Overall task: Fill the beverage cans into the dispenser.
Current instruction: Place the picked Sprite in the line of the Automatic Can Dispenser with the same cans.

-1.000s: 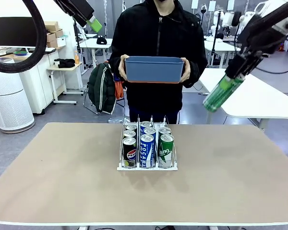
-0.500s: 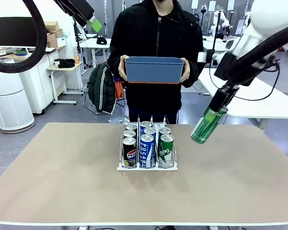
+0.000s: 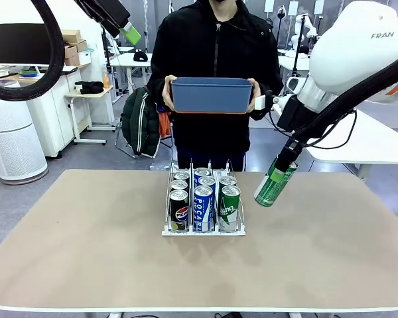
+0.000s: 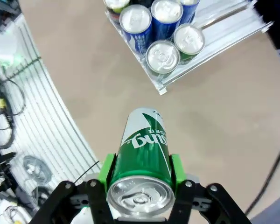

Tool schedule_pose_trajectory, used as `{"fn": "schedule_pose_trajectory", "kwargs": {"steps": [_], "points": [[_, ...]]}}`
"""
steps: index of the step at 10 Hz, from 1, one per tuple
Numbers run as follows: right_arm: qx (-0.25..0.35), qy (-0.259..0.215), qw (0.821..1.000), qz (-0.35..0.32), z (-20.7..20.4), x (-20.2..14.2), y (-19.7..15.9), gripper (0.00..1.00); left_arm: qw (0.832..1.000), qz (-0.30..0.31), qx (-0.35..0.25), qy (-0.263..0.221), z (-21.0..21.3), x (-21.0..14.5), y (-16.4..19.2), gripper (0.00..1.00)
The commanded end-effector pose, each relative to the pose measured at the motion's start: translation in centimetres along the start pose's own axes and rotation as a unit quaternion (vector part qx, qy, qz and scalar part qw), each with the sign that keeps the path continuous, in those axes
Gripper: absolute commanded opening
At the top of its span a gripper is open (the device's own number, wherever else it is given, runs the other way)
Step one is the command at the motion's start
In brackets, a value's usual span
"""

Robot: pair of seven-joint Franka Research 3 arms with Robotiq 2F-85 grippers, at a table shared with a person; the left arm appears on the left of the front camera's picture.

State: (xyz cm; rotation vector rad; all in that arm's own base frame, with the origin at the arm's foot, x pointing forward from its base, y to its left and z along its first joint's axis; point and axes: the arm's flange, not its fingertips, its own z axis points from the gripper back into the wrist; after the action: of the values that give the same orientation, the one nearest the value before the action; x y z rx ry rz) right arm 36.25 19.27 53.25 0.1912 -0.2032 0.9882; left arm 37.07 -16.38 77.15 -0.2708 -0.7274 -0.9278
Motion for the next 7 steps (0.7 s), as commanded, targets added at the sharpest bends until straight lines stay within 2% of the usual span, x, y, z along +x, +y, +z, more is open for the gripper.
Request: {"fn": "schedule_pose_trajectory", "kwargs": {"steps": [1, 3, 4, 6, 7], "points": [[0.016, -0.001, 1.000, -0.015, 1.0, -0.4, 0.4, 0.58, 1.000, 0.002, 0.001, -0.001, 0.0, -0.1, 0.1, 1.00], [0.016, -0.001, 1.000, -0.015, 1.0, -0.4, 0.4, 0.58, 1.000, 0.002, 0.001, -0.001, 0.0, -0.1, 0.1, 1.00], [0.007, 0.004, 1.000, -0.006, 0.2, -0.4, -0.1, 0.00, 1.000, 0.002, 0.001, -0.001, 0.0, -0.1, 0.1, 1.00], [-0.016, -0.002, 0.999, -0.041, -0.8, 0.2, 0.3, 0.00, 1.000, 0.002, 0.001, -0.001, 0.0, -0.1, 0.1, 1.00], [-0.024, -0.002, 0.996, -0.085, -1.2, 0.4, 0.7, 0.26, 1.000, 0.002, 0.001, -0.001, 0.0, -0.1, 0.1, 1.00]]}}
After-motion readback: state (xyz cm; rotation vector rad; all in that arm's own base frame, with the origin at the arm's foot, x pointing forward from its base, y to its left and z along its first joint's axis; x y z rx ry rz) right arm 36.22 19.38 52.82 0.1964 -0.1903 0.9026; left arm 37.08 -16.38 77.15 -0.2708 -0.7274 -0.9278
